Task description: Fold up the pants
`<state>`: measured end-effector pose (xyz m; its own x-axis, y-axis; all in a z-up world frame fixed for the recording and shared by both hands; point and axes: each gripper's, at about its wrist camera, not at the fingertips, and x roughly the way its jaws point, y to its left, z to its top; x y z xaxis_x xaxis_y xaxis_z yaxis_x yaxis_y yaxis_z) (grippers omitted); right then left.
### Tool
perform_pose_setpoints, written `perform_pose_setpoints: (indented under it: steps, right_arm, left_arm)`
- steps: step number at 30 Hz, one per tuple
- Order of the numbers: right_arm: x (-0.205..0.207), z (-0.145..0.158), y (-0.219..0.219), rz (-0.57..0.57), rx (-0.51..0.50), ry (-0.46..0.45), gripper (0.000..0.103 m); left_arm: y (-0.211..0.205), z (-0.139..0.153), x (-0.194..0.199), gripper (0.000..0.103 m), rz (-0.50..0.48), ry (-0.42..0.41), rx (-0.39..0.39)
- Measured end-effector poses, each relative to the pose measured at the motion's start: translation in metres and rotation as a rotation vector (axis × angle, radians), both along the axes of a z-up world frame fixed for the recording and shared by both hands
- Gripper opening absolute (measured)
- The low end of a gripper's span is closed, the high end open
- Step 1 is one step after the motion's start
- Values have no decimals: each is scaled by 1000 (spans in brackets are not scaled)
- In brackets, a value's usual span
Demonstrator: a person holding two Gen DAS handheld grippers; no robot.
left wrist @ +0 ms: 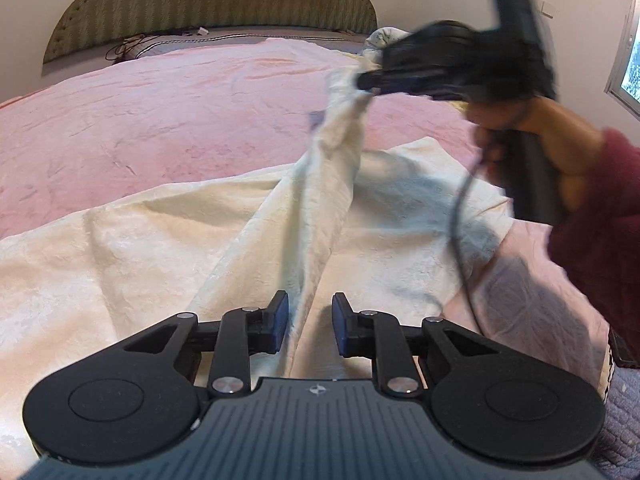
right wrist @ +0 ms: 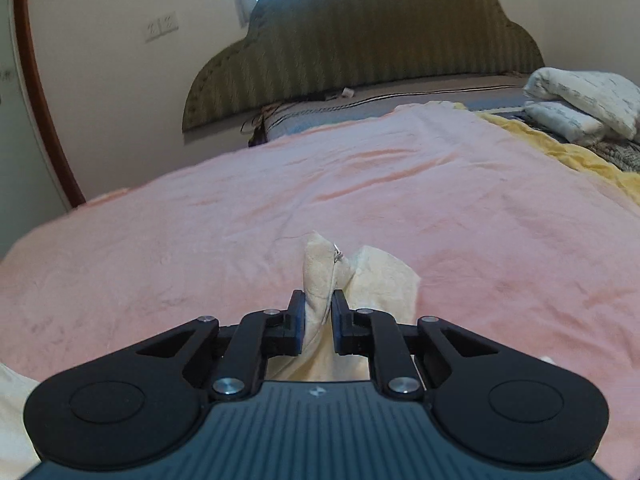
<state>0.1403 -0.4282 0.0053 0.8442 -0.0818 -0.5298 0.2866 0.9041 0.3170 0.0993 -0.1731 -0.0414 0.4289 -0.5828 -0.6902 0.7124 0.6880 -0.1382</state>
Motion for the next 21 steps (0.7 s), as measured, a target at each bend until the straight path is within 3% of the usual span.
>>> perform_pose_setpoints:
  steps: [7, 10, 13, 15, 16, 17, 19, 21]
  right_arm:
    - [-78, -32, -46, -101, 133, 42, 14]
    - [-85, -59, -66, -143, 313, 43, 17]
    - [-91, -77, -78, -155, 476, -15, 30]
    - [-88, -78, -78, -151, 492, -39, 36]
    - [-86, -78, -77, -150, 477, -38, 36]
    - [-83, -78, -77, -149, 464, -39, 35]
    - [-82, -77, -76, -162, 447, -36, 17]
    - [-79, -71, -76, -144, 443, -49, 12]
  left_arm:
    - [-16, -3, -3, 28, 10, -36, 42]
    - [-24, -2, -7, 28, 15, -67, 65]
    - [-29, -2, -10, 28, 22, -93, 76]
    - [-32, -2, -11, 26, 26, -107, 80]
    - [-34, -2, -11, 16, 33, -119, 83]
    - [-35, -2, -12, 11, 35, -123, 83]
    - [-34, -1, -14, 5, 40, -131, 69]
    - [-31, 2, -14, 3, 57, -146, 56]
